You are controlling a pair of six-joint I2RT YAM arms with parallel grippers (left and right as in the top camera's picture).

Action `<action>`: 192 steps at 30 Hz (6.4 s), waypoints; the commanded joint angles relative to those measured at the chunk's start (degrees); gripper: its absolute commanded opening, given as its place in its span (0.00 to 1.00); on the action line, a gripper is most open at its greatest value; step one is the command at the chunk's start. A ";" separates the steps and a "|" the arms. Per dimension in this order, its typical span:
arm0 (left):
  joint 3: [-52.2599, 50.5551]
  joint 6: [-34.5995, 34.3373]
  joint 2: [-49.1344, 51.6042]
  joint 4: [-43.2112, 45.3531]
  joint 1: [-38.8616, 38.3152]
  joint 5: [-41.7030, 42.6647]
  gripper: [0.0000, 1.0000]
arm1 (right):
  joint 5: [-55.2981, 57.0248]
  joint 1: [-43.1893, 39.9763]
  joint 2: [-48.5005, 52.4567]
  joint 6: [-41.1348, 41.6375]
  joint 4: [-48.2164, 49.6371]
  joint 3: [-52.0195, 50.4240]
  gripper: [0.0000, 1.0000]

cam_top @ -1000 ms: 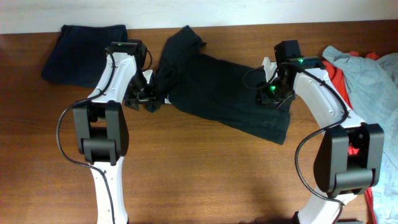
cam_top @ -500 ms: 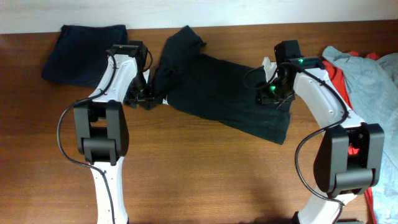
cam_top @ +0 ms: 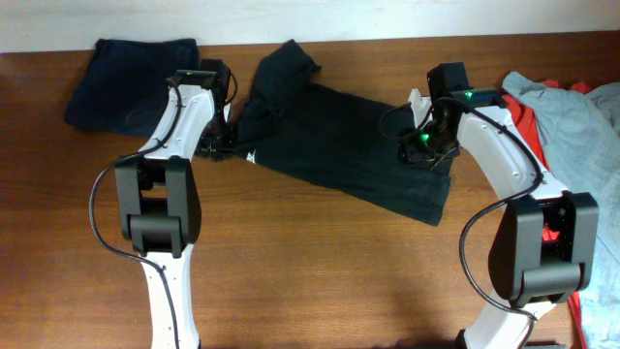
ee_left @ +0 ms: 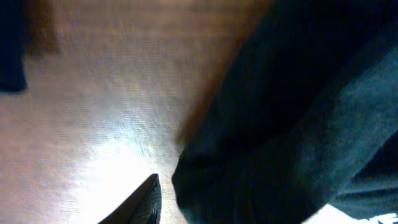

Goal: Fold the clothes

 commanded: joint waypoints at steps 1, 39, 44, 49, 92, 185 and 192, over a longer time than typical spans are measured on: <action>-0.26 4.37 -0.98 1.62 -0.20 -2.10 0.40 | 0.76 0.24 -0.11 0.17 0.04 -0.31 0.50; 12.04 7.89 -5.60 13.11 -4.17 -15.06 0.99 | 0.07 0.31 -0.11 3.67 -7.37 -0.31 0.50; 11.89 7.50 -5.46 12.02 -2.05 -10.60 0.99 | 0.00 0.31 -0.11 3.76 -8.09 -0.79 0.50; 11.80 7.48 -5.33 6.99 -0.87 -3.74 0.55 | -0.39 0.31 -0.11 6.73 -6.97 -5.40 0.32; -12.46 10.34 -6.12 13.79 -2.36 -9.09 0.17 | 20.76 0.20 -0.11 7.93 3.52 -20.65 0.04; -7.91 -7.15 -0.11 -6.93 -1.46 -2.47 0.15 | -4.44 11.50 8.44 -4.50 -2.62 9.60 0.11; -7.91 -9.64 -2.58 -9.73 -2.03 -5.35 0.14 | -4.42 11.54 8.44 -5.44 -3.28 10.12 0.11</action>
